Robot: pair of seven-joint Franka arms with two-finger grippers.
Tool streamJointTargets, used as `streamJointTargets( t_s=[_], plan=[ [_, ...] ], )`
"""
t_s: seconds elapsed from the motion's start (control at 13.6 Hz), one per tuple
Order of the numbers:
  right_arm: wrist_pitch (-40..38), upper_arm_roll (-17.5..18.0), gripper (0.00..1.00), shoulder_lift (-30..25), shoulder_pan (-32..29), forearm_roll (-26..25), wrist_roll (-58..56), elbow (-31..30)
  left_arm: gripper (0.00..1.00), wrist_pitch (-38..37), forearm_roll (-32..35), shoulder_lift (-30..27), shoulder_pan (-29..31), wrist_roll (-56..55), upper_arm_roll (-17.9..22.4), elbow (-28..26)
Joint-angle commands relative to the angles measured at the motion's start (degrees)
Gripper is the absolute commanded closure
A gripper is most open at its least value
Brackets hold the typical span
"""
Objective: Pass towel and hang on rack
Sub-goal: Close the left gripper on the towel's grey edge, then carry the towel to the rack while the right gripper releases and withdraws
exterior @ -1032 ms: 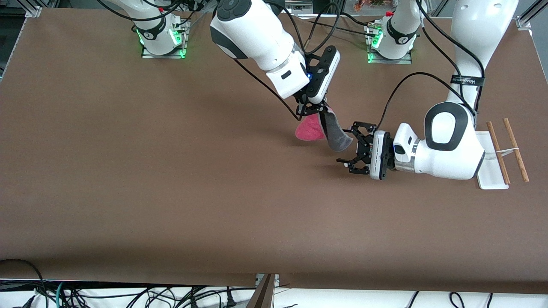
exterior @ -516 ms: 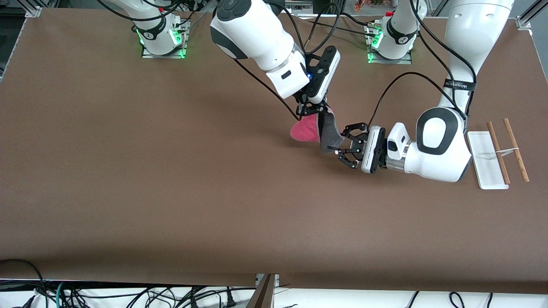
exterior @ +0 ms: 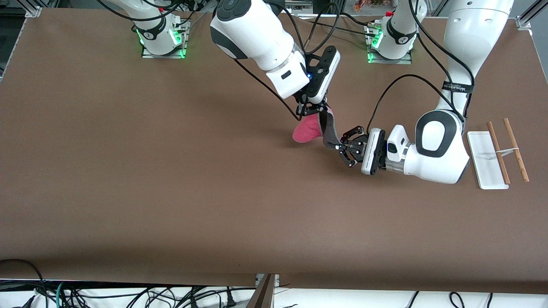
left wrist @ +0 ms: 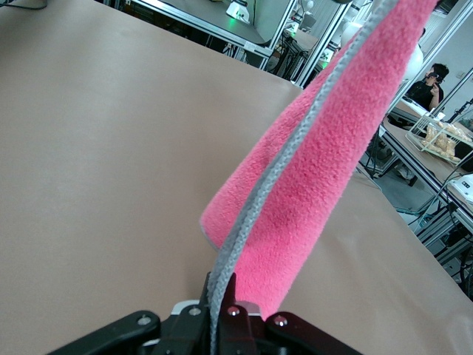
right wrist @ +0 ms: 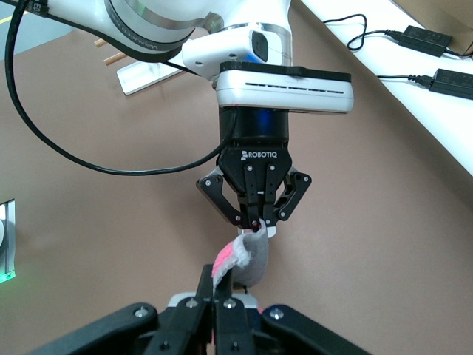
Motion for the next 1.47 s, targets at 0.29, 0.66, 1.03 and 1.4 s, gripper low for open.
streamJointTargets(
  t_s=[0.29,0.66,1.03,1.4],
  plan=[
    [0.1,0.2,0.00,0.3,-0.2,0.7,0.2,1.0,1.00,-0.6,-0.8,-0.6,0.3,1.6,0.6,0.6],
    [-1.9,0.0,0.00,-0.4,-1.6,0.6,0.1,1.0,1.00,-4.1,9.8,-2.2,0.7,-4.9,0.8,8.2],
    [-10.1,-0.2,0.00,-2.2,-7.6,0.1,-0.5,1.0,1.00,-14.4,28.9,-2.1,4.3,-13.4,1.2,16.8],
    [-21.3,-0.7,0.00,-3.4,-16.9,-0.2,-0.9,1.0,1.00,-14.6,39.8,-2.2,13.4,-13.6,3.3,18.2]
  ],
)
